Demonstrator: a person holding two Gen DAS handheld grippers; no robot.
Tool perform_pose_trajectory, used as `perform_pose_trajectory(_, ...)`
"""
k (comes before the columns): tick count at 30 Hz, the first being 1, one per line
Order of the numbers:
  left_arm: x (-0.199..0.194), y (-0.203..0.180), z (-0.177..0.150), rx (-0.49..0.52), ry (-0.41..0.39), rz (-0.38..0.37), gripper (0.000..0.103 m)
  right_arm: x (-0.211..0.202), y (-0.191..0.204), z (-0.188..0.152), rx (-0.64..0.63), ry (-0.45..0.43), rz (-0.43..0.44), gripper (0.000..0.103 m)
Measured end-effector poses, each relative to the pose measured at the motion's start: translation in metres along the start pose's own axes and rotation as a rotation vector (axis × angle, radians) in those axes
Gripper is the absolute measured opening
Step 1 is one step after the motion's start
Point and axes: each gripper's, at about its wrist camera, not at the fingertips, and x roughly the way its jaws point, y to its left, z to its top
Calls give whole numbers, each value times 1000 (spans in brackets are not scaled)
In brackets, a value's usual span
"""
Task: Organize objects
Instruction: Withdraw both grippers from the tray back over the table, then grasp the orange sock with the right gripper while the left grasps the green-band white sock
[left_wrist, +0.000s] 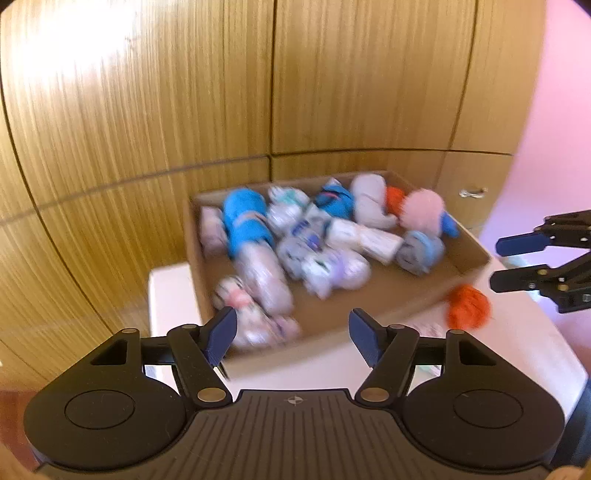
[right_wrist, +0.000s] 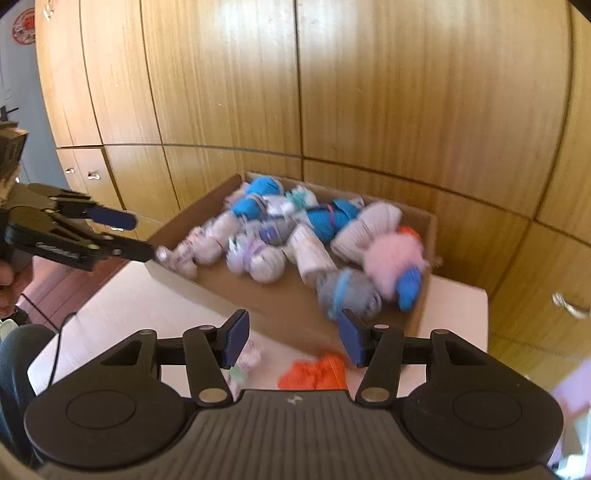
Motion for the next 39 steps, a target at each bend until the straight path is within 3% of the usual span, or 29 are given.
perform_pose_trajectory(7,-26,-22,-39,-11,6,-93,76,-15,0,-33,34,19,-10,52)
perform_pose_trajectory(12,-23,-48,-51,29,36,-145,77,-8,-4,-48,59,36,-18,53)
perform_pose_trajectory(18,7,-65,-40,21,76,-182,79,10,-6,-54,64,28,-35,56)
perform_pose_trajectory(32,68,-94,-25,88,169,-178,78,37,-12,-50,16,42,-22,54)
perform_pose_trajectory(35,73,-95,-27,97,179,-176,71,40,-10,-50,-7,48,-28,50)
perform_pose_trajectory(37,76,-95,-28,99,190,-179,56,42,-9,-50,-18,54,-28,43)
perform_pose_trajectory(39,75,-94,-29,109,182,-175,47,42,-5,-51,-41,56,-32,33)
